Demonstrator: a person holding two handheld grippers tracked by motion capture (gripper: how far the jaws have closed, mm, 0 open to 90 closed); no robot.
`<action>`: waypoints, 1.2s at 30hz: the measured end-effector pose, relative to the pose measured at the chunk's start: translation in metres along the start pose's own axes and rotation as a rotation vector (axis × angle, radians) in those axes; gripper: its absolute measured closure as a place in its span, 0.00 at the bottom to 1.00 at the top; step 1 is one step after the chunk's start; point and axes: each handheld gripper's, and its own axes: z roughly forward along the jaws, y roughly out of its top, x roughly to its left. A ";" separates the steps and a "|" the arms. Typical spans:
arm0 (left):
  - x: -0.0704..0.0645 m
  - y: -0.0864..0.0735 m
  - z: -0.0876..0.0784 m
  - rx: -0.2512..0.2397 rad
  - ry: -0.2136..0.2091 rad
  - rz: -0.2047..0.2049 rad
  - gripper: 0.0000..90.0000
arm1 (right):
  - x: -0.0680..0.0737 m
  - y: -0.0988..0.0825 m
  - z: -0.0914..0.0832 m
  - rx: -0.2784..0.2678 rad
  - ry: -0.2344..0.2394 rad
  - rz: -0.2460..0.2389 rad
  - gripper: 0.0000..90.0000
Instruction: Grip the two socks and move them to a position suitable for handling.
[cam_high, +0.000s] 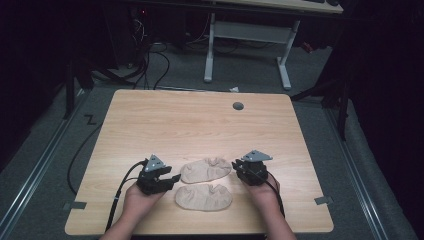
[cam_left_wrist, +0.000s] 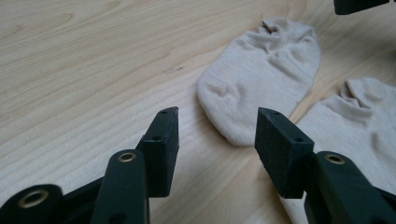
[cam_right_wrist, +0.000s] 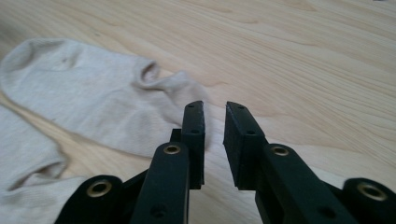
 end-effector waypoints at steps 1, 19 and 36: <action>0.001 0.003 0.005 0.003 0.002 0.001 0.56 | -0.003 -0.001 0.001 -0.002 -0.002 0.007 0.81; 0.000 0.001 0.032 0.069 0.009 0.018 0.78 | 0.007 -0.003 0.033 0.064 0.065 0.028 0.72; -0.008 0.009 0.015 -0.035 0.019 0.056 0.96 | 0.018 -0.001 0.006 -0.035 0.064 -0.011 0.95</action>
